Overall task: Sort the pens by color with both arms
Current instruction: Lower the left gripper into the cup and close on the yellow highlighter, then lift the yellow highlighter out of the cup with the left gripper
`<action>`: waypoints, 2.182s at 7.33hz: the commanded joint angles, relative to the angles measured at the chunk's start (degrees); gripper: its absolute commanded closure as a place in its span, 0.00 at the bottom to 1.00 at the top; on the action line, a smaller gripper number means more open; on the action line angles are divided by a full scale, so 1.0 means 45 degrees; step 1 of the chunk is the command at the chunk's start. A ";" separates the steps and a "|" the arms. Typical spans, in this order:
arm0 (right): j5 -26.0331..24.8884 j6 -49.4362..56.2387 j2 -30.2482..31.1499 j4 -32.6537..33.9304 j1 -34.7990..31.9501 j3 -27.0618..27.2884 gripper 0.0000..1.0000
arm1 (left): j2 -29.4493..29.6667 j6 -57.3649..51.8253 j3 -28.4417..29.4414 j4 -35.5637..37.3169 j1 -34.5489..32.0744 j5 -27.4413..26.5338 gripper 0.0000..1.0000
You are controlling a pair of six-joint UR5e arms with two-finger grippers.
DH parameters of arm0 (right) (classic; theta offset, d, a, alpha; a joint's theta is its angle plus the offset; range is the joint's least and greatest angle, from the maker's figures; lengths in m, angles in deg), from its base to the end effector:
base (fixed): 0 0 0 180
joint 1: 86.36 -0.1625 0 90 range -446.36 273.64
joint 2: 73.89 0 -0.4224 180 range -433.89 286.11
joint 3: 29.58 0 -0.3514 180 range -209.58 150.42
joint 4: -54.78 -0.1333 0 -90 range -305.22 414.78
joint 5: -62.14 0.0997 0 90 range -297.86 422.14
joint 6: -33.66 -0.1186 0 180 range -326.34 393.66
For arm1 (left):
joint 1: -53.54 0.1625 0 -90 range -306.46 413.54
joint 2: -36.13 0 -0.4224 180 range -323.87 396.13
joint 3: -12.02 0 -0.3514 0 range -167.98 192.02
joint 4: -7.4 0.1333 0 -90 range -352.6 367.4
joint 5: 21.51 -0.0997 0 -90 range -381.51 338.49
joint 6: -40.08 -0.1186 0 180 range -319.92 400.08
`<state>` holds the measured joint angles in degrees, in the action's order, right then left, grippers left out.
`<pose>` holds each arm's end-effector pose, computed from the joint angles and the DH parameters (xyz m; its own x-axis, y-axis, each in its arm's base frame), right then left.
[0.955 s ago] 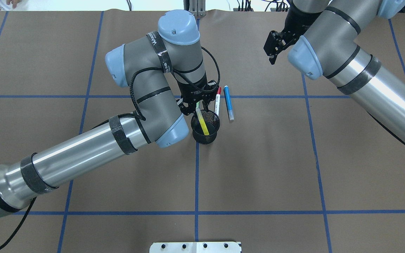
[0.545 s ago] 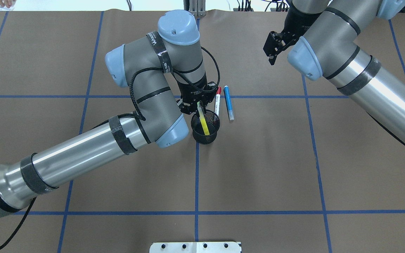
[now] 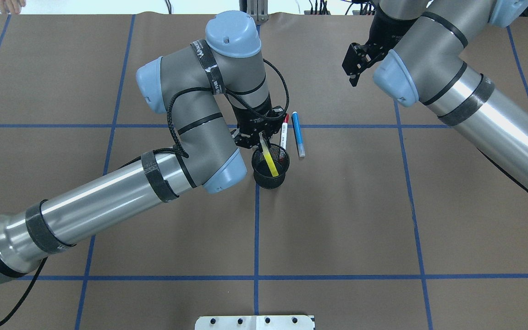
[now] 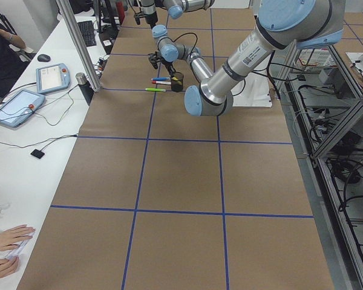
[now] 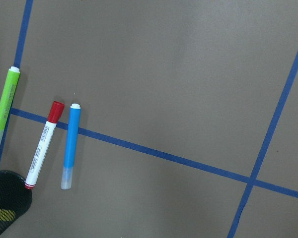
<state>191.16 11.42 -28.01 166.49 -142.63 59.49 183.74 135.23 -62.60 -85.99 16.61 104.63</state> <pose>-0.3270 -0.5954 0.2745 0.6752 -0.2839 0.6809 0.2822 0.9522 0.1172 0.5655 -0.5043 0.1483 0.5435 -0.4992 -0.6748 0.1979 0.8575 -0.4750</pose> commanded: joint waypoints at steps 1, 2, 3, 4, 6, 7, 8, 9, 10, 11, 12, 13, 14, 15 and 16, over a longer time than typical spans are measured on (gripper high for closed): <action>-0.0038 0.0000 0.0000 0.0000 0.0044 -0.0008 0.01 | -0.0085 -0.0011 -0.0835 0.0418 -0.0037 0.0054 0.80; -0.0018 0.0000 0.0000 0.0000 0.0044 -0.0008 0.01 | -0.0105 -0.0186 -0.1401 0.0944 -0.0308 0.0074 0.81; 0.0001 0.0000 0.0000 0.0000 0.0064 -0.0028 0.01 | -0.0105 -0.0806 -0.1851 0.1684 -0.0697 0.0229 0.81; 0.0001 0.0000 0.0000 -0.0020 0.0064 -0.0008 0.01 | -0.0105 -0.1624 -0.2320 0.2407 -0.1223 0.0385 0.81; 0.0021 0.0000 0.0020 -0.0020 0.0064 -0.0028 0.01 | -0.0105 -0.3013 -0.2228 0.2551 -0.2201 0.0659 0.82; 0.0021 0.0000 0.0000 0.0000 0.0064 -0.0008 0.01 | -0.0105 -0.3387 -0.2149 0.2512 -0.2650 0.0679 0.82; 0.0021 -0.0019 0.0019 0.0000 0.0064 0.0050 0.01 | -0.0105 -0.3797 -0.1801 0.2164 -0.2983 0.0641 0.82; 0.0040 -0.0019 0.0039 0.0000 0.0064 0.0070 0.01 | -0.0105 -0.4110 -0.1120 0.1271 -0.3373 0.0640 0.83; 0.0040 -0.0019 0.0058 0.0000 0.0064 0.0070 0.01 | -0.0105 -0.4074 0.0066 -0.0440 -0.3454 0.0563 0.83; 0.0060 -0.0019 0.0059 0.0000 0.0064 0.0050 0.01 | -0.0105 -0.4055 0.1257 -0.2139 -0.3455 0.0388 0.83; 0.0060 -0.0019 0.0059 0.0000 0.0064 0.0050 0.01 | -0.0105 -0.4093 0.1907 -0.3065 -0.3436 -0.0368 0.83; 0.0060 -0.0019 0.0059 0.0000 0.0064 0.0012 0.01 | -0.0105 -0.4113 0.2397 -0.3790 -0.3378 -0.0704 0.83; 0.0079 -0.0019 0.0059 0.0000 0.0064 0.0011 0.01 | -0.0124 -0.4094 0.2654 -0.4493 -0.3280 -0.1268 0.83; 0.0079 -0.0019 0.0059 0.0000 0.0083 0.0011 0.01 | -0.0125 -0.4074 0.2675 -0.4887 -0.3047 -0.1989 0.83; 0.0079 -0.0039 0.0059 0.0000 0.0083 0.0011 0.01 | -0.0144 -0.4055 0.2618 -0.5123 -0.2813 -0.2209 0.83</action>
<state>191.50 11.31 -27.75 166.49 -142.29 59.55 183.16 116.88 -50.97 -106.94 2.71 97.02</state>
